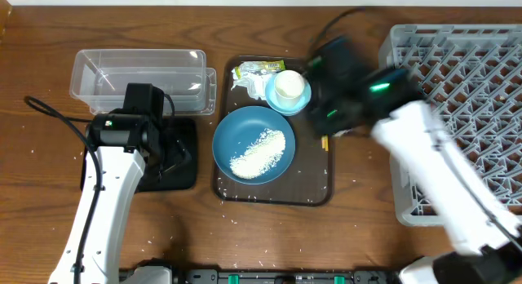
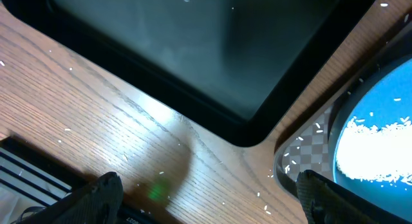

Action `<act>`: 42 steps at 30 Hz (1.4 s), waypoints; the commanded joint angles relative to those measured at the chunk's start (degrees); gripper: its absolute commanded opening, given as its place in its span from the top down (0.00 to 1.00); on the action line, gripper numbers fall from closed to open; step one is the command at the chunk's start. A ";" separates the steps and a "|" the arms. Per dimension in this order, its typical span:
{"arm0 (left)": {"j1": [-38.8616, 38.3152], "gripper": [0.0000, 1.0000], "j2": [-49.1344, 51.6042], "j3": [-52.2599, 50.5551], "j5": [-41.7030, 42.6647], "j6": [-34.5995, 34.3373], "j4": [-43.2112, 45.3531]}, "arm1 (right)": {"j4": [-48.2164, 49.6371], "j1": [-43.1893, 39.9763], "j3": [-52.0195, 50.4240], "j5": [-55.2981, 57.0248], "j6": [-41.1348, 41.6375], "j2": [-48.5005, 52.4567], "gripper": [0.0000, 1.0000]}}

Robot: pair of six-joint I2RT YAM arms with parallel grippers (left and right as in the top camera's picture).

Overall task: Sort waste into correct bins and load items into the dishwasher rack
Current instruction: 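Carry the pink cup with the right gripper into the grey rack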

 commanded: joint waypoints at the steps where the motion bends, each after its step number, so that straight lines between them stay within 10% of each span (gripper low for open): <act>1: 0.24 0.10 -0.09 0.83 -0.50 -0.28 -0.37 | 0.55 -11.74 2.32 -8.48 -7.85 -2.78 0.99; 15: 0.24 0.11 -0.09 0.83 -0.50 -0.28 -0.37 | 15.74 -54.38 2.10 -56.72 -20.09 9.70 0.99; 30: 0.24 0.11 -0.07 0.83 -0.50 -0.28 -0.37 | 61.96 -59.71 2.10 -78.47 19.52 35.52 0.99; 42: 0.24 0.10 -0.07 0.83 -0.50 -0.28 -0.37 | 55.12 -60.41 1.62 -80.59 20.85 37.73 0.99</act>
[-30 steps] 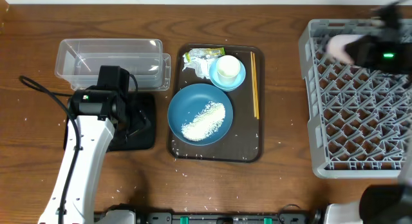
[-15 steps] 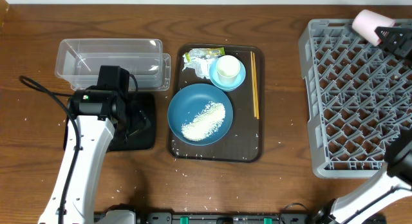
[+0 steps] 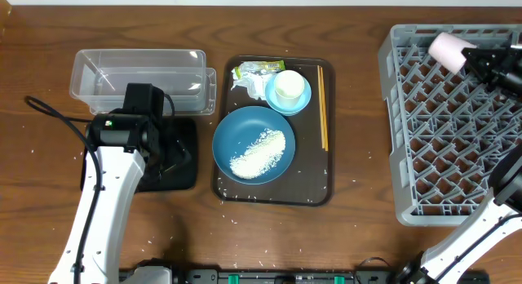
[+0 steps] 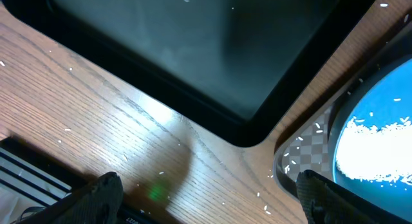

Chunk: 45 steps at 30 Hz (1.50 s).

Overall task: Sort waste into correct bins and load items into the dishwasher rack
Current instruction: 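Carry the pink cup with the right gripper into the grey rack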

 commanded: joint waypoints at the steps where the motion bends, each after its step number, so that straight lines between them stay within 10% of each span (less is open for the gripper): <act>1: 0.24 0.11 -0.07 0.81 -0.50 -0.28 -0.35 | -1.20 -0.26 -0.33 -3.04 0.74 -0.57 0.99; 16: 0.24 0.11 -0.07 0.81 -0.50 -0.28 -0.35 | -28.39 -4.44 -1.51 24.20 -18.88 -3.15 0.98; 21: 0.24 0.11 -0.07 0.81 -0.50 -0.28 -0.35 | -31.08 -6.54 -1.51 26.91 -20.44 -6.12 0.72; 37: 0.24 0.11 -0.09 0.81 -0.50 -0.28 -0.35 | -36.09 -6.82 -1.51 49.96 -16.22 -33.92 0.60; 45: 0.24 0.10 -0.07 0.81 -0.50 -0.28 -0.35 | -29.22 3.30 -1.77 63.25 -14.69 -36.63 0.99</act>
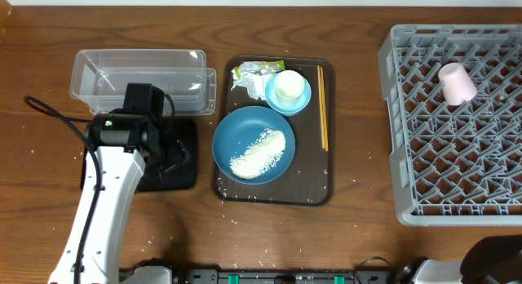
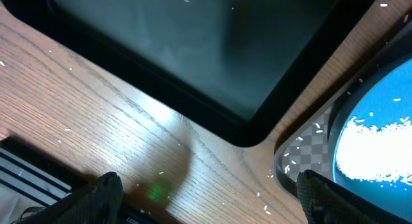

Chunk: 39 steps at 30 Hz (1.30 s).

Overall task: Sort waste into correct bins and load items into the dishwasher rack
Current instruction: 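Carry the pink cup with the right gripper into the grey rack, then release the pink cup in the rack and lift the right gripper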

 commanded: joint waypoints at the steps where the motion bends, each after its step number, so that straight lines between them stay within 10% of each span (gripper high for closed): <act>1: 0.24 0.10 -0.09 0.83 -0.50 -0.28 -0.35 | 1.55 6.32 -0.33 10.43 1.70 3.69 0.99; 20: 0.24 0.11 -0.07 0.83 -0.50 -0.28 -0.35 | 10.82 20.02 -0.33 27.96 3.08 24.83 0.99; 39: 0.24 0.11 -0.07 0.83 -0.50 -0.28 -0.35 | -0.11 16.59 -0.15 42.95 7.10 18.82 0.99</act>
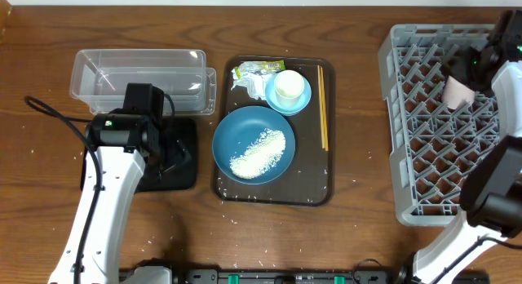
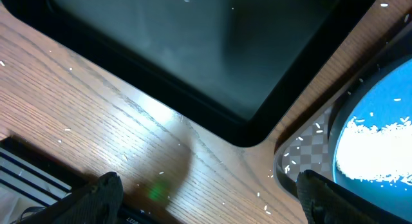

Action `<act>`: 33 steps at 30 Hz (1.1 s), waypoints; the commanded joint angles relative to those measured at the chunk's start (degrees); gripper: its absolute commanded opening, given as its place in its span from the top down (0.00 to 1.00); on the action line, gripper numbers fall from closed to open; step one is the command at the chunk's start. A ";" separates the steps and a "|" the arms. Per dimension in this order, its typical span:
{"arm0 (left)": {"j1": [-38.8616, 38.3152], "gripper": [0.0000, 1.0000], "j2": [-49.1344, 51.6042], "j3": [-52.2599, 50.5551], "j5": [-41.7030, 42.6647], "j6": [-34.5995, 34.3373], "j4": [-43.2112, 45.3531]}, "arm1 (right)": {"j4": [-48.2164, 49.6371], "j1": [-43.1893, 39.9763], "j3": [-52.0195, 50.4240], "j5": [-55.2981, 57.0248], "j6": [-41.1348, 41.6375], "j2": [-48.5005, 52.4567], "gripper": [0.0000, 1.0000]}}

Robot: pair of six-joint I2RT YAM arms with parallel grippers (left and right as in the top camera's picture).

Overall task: Sort waste into correct bins and load items into the dishwasher rack
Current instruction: 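Release the pink cup in the rack and lift the right gripper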

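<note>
A pink cup (image 1: pixel 453 91) lies in the grey dishwasher rack (image 1: pixel 424 161), near its far right. My right gripper (image 1: pixel 475 69) hovers right beside the cup; its jaws are hidden under the wrist. The brown tray (image 1: pixel 314 190) holds a blue plate (image 1: pixel 254 144) with rice, a white cup (image 1: pixel 287 86) on a light blue saucer, chopsticks (image 1: pixel 323 108) and a green wrapper (image 1: pixel 257 69). My left gripper (image 2: pixel 205 198) stands open and empty over bare wood, between the black bin (image 2: pixel 193 50) and the plate (image 2: pixel 376 147).
A clear plastic bin (image 1: pixel 139 74) stands at the back left, with the black bin (image 1: pixel 181 166) in front of it under my left arm. Rice grains are scattered on the table. The right arm reaches up along the rack's right side.
The right arm, then almost out of view at the bottom right, now reaches over the rack beside the pink cup. The cup lies about where it was. The left arm has not moved.
First the right arm was a blur over the tray's right side. Then it held the pink cup above the rack's far right corner. Then the cup lay in the rack and the arm had withdrawn. Now the arm is back beside the cup.
</note>
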 commanded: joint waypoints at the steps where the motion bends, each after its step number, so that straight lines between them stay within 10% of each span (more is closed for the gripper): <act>1: 0.24 0.10 -0.07 0.81 -0.50 -0.28 -0.35 | -1.86 -1.66 0.02 8.04 1.31 -5.31 0.99; 8: 0.24 0.11 -0.09 0.81 -0.50 -0.28 -0.35 | -3.37 -1.62 0.02 2.54 2.43 -15.82 0.96; 10: 0.24 0.10 -0.09 0.81 -0.50 -0.28 -0.35 | -3.32 -1.57 0.02 -3.17 2.43 -18.16 0.85; 14: 0.24 0.11 -0.07 0.81 -0.50 -0.28 -0.35 | -4.35 -1.31 0.02 -21.64 2.54 -20.70 0.31; 19: 0.24 0.11 -0.07 0.81 -0.50 -0.28 -0.35 | -6.03 2.84 0.00 -40.26 -1.64 -20.26 0.22; 27: 0.24 0.10 -0.07 0.81 -0.50 -0.28 -0.35 | -15.15 24.68 -0.02 -24.72 -8.41 -18.91 0.20; 33: 0.24 0.10 -0.07 0.81 -0.50 -0.28 -0.35 | -17.55 41.29 -0.02 -9.27 -3.67 -14.47 0.01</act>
